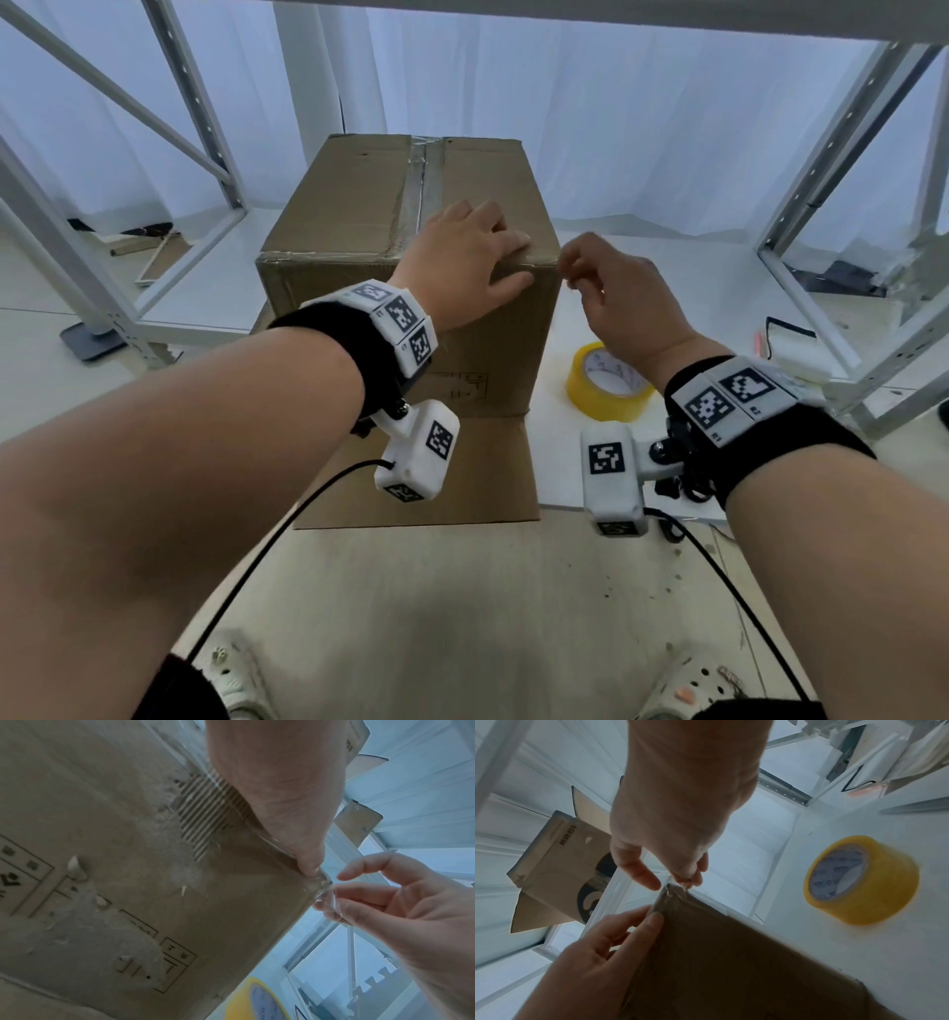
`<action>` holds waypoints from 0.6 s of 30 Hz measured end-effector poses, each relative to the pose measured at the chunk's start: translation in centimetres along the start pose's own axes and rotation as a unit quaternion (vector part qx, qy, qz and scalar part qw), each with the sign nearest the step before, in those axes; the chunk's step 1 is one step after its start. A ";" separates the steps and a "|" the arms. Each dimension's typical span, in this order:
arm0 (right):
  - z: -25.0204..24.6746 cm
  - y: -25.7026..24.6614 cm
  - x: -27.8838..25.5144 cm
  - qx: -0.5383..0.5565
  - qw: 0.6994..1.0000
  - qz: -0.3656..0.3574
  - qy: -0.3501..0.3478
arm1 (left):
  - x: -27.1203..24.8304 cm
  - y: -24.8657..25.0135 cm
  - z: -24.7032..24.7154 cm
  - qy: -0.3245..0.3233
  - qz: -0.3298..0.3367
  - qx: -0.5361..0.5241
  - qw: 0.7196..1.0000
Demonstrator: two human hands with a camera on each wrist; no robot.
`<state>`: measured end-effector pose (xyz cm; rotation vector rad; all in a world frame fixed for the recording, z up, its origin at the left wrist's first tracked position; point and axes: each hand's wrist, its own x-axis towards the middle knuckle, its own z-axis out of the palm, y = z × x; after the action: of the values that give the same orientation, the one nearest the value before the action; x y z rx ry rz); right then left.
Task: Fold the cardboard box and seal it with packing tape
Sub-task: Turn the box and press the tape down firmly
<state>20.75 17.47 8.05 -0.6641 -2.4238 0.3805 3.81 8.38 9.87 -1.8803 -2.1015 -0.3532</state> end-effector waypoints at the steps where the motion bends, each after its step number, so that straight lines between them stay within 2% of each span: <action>1: 0.0 0.1 0.1 -0.028 0.999 -0.015 -0.007 | -0.2 -0.3 -0.1 0.002 0.002 -0.010 1.000; 4: 0.1 0.3 0.4 -0.065 0.997 -0.045 -0.010 | -0.5 -0.6 -0.3 0.008 0.005 -0.024 1.000; 11: 1.1 0.7 0.8 -0.083 0.992 -0.091 0.037 | -0.5 -1.1 0.1 0.022 -0.014 -0.062 0.998; 15: 1.4 1.1 0.9 0.002 0.998 -0.056 0.027 | -0.7 -1.1 0.5 0.041 -0.025 -0.072 0.996; 18: 1.2 0.8 1.4 0.061 0.996 -0.059 0.022 | -0.8 -1.0 0.5 0.043 -0.021 -0.065 0.997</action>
<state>19.32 18.77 7.48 -0.4687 -2.3621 0.4561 2.83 7.71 9.09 -1.8565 -2.1093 -0.5843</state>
